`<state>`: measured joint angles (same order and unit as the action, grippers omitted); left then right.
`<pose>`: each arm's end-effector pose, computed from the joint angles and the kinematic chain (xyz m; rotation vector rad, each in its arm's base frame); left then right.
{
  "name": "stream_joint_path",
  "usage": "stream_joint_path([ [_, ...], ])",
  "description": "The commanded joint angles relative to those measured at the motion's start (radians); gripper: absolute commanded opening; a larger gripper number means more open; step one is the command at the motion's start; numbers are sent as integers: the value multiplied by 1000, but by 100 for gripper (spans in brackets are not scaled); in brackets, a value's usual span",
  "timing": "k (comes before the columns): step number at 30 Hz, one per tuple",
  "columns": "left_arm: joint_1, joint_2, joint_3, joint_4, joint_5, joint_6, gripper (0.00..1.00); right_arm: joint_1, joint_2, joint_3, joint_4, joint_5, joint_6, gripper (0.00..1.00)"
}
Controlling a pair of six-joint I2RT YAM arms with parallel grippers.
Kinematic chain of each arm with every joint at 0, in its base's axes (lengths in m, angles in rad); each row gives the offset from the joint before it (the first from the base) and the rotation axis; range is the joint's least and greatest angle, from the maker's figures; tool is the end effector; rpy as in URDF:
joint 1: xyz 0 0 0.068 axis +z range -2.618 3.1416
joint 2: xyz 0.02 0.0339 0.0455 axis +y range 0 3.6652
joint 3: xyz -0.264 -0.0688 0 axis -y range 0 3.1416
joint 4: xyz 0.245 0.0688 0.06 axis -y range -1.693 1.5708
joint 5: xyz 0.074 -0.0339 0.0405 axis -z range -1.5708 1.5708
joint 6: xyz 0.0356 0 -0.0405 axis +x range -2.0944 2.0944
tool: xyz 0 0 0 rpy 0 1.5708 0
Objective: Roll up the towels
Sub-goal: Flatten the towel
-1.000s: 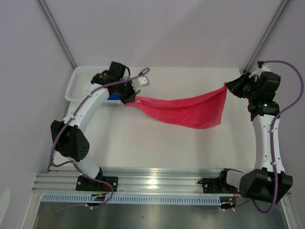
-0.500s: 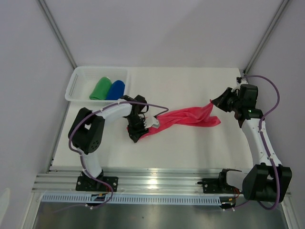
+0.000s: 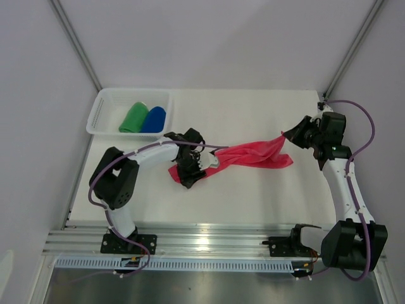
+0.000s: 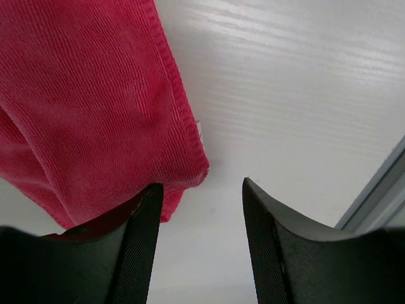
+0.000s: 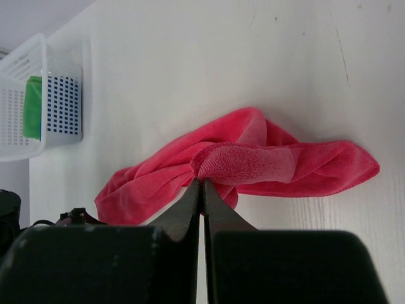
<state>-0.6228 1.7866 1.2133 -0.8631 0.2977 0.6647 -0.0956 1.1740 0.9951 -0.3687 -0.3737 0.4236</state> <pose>0.2614 -0.2006 0.1818 1.8064 2.3574 -0.4411 0.2613 -0.0120 0.3167 0.3267 2.1069 0.5898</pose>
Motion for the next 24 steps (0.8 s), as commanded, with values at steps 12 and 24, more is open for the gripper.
stream_joint_path([
  [12,-38,31,-38,153,-216,-137,42,-44,-51,-9,24,-40,-14,0],
  [24,-34,-18,11,130,-287,-105,41,-55,-54,-7,20,-54,-22,0],
])
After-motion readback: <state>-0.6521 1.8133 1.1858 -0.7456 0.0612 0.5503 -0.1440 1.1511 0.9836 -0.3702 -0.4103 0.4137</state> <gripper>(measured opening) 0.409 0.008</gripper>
